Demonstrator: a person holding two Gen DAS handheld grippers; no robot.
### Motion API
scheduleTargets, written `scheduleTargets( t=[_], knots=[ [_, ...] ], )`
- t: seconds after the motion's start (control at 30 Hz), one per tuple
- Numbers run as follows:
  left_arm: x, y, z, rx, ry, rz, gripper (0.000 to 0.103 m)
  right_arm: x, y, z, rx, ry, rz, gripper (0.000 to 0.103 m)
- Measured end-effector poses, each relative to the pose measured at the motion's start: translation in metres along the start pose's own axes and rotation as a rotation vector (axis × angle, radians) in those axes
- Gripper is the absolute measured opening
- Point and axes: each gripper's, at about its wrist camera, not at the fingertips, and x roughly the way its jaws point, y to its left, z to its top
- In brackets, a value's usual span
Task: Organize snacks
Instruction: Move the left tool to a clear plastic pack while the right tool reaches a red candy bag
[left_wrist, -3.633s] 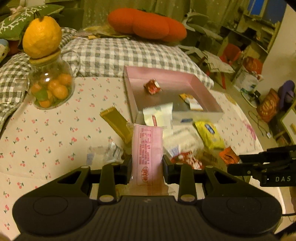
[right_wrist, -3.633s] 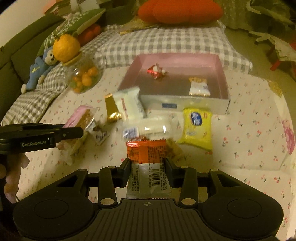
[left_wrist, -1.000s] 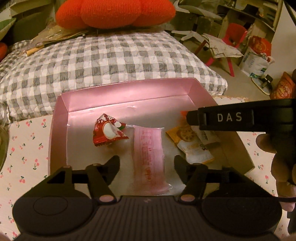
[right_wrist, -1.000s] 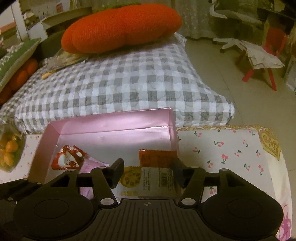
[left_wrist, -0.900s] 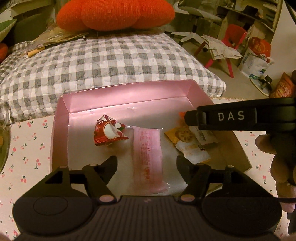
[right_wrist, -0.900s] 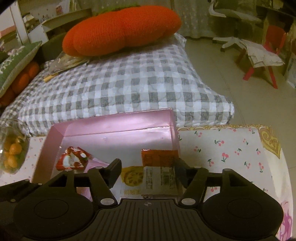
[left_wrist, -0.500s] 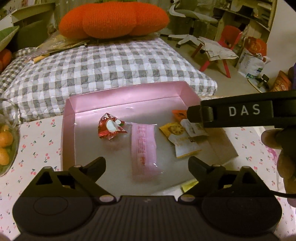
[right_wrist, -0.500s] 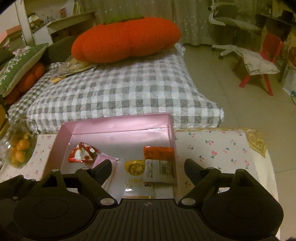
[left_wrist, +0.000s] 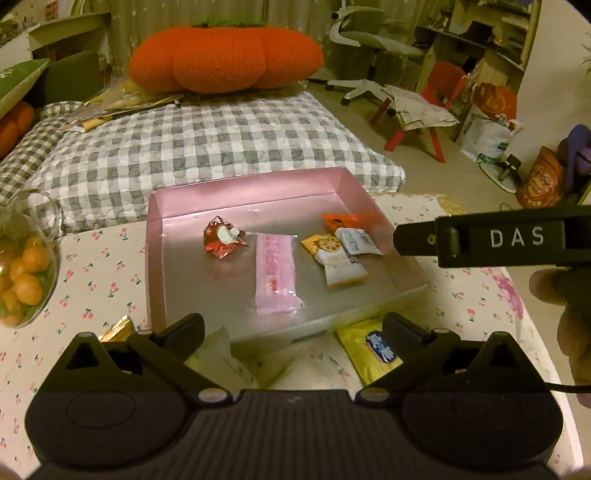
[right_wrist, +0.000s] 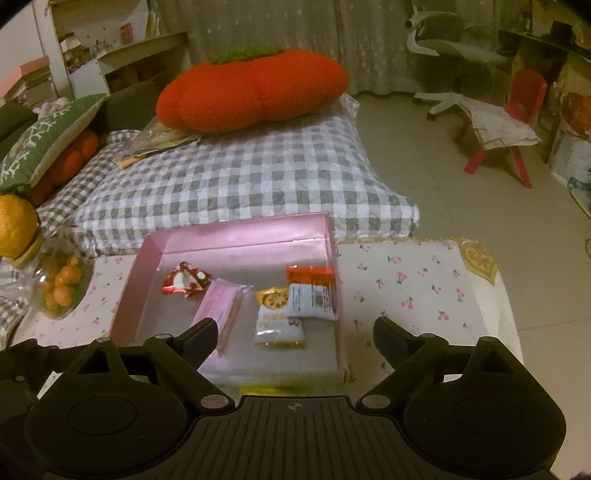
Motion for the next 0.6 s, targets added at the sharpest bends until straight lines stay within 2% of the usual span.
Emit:
scheduleTargets(
  t=[0.3, 0.6],
  knots=[
    [-0.029, 0.004, -0.019, 0.017, -0.027, 0.003, 0.103, -0.029, 0.006, -0.024, 0.002, 0.014, 0.003, 0.093],
    [-0.044, 0.020, -0.042, -0.008, -0.021, 0.009, 0.103, -0.042, 0.014, -0.048, 0.013, 0.036, 0.014, 0.093]
  ],
)
